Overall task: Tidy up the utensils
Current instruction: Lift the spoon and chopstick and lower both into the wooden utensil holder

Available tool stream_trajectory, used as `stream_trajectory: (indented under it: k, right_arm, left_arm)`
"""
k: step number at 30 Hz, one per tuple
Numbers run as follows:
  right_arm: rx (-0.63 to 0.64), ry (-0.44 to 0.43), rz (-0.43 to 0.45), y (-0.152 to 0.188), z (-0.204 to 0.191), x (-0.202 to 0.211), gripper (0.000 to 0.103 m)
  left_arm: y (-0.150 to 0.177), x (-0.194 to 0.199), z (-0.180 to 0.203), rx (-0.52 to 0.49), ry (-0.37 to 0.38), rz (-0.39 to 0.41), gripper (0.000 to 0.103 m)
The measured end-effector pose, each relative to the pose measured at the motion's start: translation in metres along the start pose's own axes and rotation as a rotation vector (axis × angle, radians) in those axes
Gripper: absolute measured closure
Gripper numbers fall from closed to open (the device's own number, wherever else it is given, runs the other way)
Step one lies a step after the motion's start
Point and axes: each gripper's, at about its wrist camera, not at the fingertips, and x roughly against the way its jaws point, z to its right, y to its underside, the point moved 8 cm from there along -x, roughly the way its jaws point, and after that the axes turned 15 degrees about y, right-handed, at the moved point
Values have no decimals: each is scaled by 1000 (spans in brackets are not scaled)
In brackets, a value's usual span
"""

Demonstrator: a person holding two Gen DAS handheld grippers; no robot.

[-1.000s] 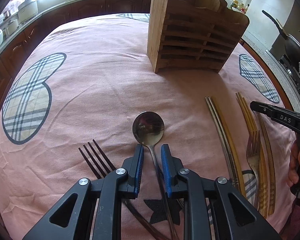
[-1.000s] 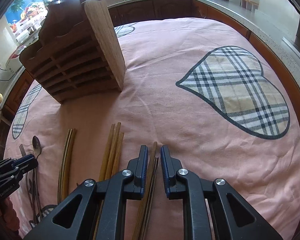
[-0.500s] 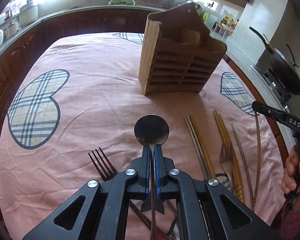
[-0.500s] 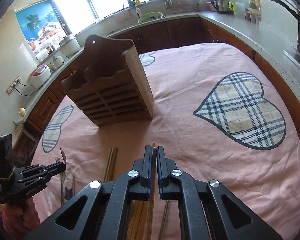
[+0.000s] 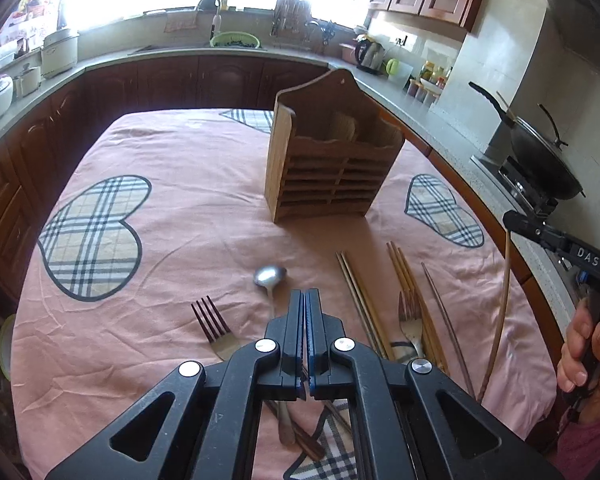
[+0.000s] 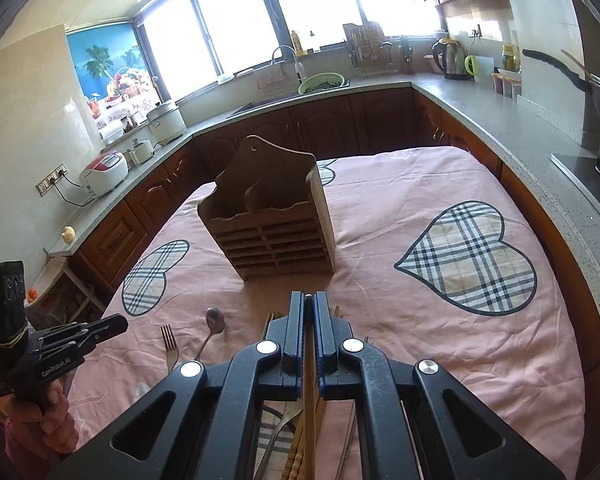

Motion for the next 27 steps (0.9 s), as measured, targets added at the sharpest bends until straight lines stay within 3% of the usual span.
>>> stream_trajectory:
  k: [2,4,13,14,16,21,27]
  right_arm:
    - [-6,-10,-5,2,-1,1,99]
    - [-6,-14,-5,4,-2,2,99]
    - [-17,-28,-16,5,-3,-3,99]
    - [-17,-31,-20,5,-3,-4,99]
    - [-14,-33,-25,5,-5,-7,99]
    - [-2,-47,-26,4,-12,-7,99]
    - [9,-63,8,-4,-20,5,99]
  left_arm:
    - [7,-13,-5,-11,-37,-46,92]
    - [10,-29,-11,-27,-69,-84,75]
    - [11,-99,-40,-30,-166,-246,75]
    - [6,-101,-41,-37,-171,-237,76]
    - [0,-104,-43,-28,-171,-232,98]
    - [-11,-94,-46,-14,-133,-177,100]
    - [-24,-27,-22,33,-28,-8,100]
